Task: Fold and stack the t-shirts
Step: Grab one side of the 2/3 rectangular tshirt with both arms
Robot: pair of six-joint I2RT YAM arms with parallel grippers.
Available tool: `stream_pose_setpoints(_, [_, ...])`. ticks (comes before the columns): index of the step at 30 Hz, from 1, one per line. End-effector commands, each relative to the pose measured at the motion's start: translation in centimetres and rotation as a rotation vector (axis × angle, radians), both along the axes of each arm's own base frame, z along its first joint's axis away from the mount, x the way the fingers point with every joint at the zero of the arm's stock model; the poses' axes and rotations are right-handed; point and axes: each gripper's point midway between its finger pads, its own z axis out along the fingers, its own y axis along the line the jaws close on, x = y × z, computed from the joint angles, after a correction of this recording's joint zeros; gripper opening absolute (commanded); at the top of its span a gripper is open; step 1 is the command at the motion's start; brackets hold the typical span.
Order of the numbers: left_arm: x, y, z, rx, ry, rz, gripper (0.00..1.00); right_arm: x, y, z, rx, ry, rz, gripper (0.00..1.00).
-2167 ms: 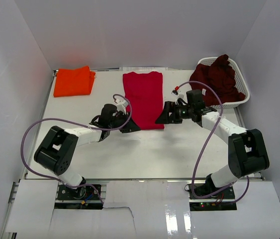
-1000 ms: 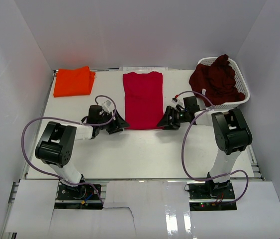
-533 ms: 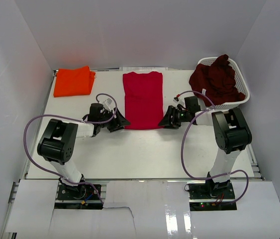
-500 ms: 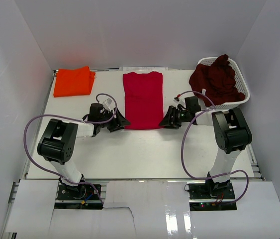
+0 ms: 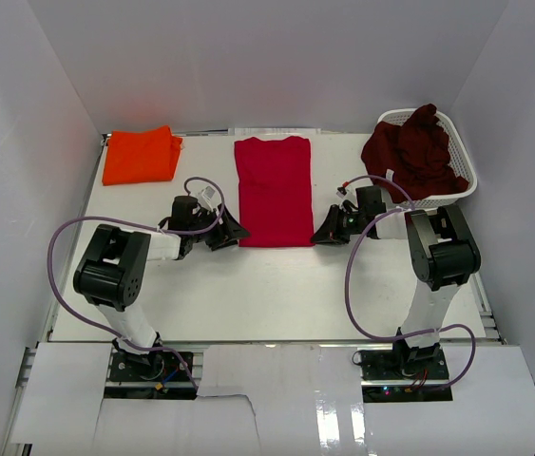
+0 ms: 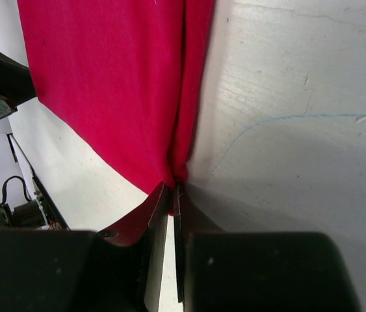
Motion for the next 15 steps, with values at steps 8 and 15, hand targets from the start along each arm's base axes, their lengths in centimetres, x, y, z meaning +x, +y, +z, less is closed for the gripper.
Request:
stream_pose_setpoints(8, [-2.5, 1.5, -3.5, 0.068, 0.109, 0.043, 0.72, -0.4, -1.4, -3.0, -0.092, 0.042, -0.032, 0.09])
stream_pose_setpoints(15, [-4.0, 1.8, -5.4, 0.091, 0.187, 0.086, 0.72, -0.4, -1.4, -2.9, -0.088, 0.04, -0.032, 0.08])
